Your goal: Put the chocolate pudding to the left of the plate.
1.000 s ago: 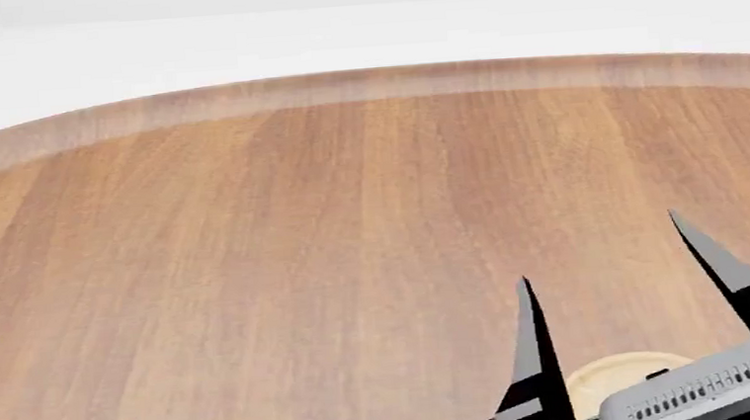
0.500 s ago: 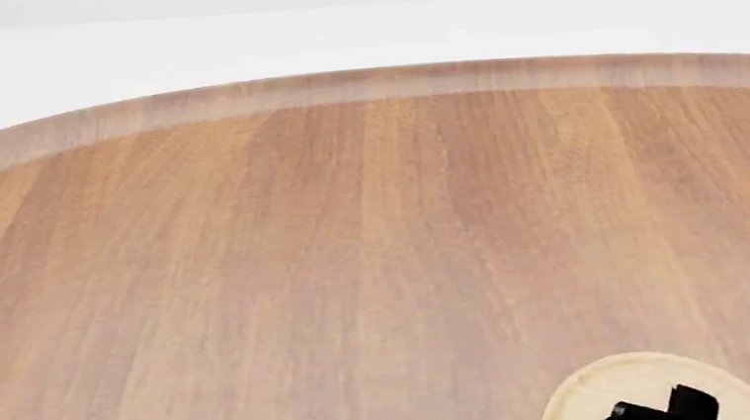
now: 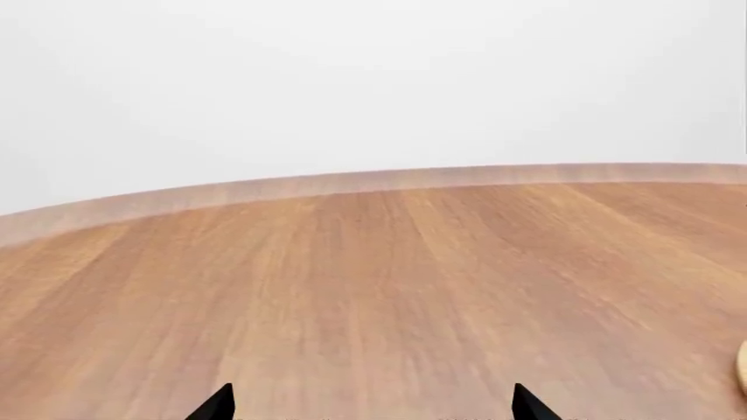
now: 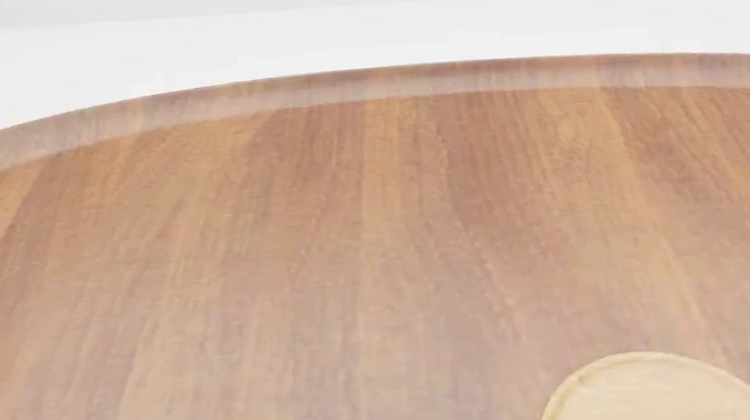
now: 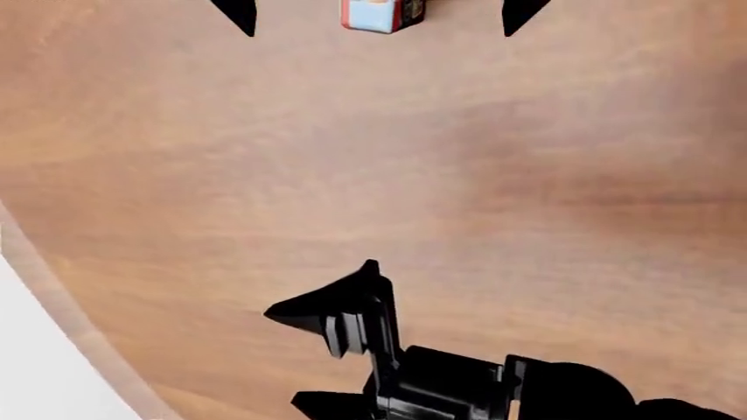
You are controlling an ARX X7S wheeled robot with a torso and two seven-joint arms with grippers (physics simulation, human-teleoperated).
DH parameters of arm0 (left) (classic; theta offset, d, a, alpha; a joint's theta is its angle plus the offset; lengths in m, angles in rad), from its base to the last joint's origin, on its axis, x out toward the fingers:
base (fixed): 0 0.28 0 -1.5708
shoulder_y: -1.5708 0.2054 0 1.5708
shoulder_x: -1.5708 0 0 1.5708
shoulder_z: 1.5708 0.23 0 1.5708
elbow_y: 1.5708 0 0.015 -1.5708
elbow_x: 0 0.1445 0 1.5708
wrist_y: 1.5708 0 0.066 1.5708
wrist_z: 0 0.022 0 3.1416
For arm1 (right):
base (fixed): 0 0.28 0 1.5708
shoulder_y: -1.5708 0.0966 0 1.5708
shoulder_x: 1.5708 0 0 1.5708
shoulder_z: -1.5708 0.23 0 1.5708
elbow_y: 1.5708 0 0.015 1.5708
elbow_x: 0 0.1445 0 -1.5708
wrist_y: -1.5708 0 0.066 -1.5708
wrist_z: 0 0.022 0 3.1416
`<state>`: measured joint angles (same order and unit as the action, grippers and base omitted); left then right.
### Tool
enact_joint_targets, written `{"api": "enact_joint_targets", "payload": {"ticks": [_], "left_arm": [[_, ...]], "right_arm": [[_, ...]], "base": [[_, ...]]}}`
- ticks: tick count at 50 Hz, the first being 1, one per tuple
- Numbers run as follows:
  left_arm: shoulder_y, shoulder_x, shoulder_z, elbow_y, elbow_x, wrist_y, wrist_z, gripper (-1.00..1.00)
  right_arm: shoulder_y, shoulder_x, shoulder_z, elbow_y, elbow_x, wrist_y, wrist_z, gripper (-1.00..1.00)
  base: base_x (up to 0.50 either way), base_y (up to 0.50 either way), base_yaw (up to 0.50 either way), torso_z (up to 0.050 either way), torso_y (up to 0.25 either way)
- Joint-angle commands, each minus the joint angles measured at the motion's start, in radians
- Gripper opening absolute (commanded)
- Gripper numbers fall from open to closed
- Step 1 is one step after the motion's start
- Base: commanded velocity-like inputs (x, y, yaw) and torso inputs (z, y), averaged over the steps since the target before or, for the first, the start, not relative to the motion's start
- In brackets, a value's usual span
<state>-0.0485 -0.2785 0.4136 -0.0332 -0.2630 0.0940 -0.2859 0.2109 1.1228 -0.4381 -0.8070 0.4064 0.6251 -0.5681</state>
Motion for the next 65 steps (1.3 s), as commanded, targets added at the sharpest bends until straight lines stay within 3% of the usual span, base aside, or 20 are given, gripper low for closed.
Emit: {"api": "enact_joint_targets", "payload": {"ticks": [1,65], "left_arm": [[0.004,-0.002,0.008,0.005,0.004,-0.001,-0.005,1.00],[-0.011,-0.006,0.034,-0.025,0.002,0.016,-0.013,1.00]], "right_arm": [[-0.033,-0.039,-0.040,0.115,-0.019,-0.083,-0.025,1.00],[-0.182,-0.045,0.027,0.496,0.003,-0.383,-0.022,1.00]], "base": [[0.00,0.00,0.00,0.000,0.000],[0.00,0.00,0.00,0.000,0.000]]}}
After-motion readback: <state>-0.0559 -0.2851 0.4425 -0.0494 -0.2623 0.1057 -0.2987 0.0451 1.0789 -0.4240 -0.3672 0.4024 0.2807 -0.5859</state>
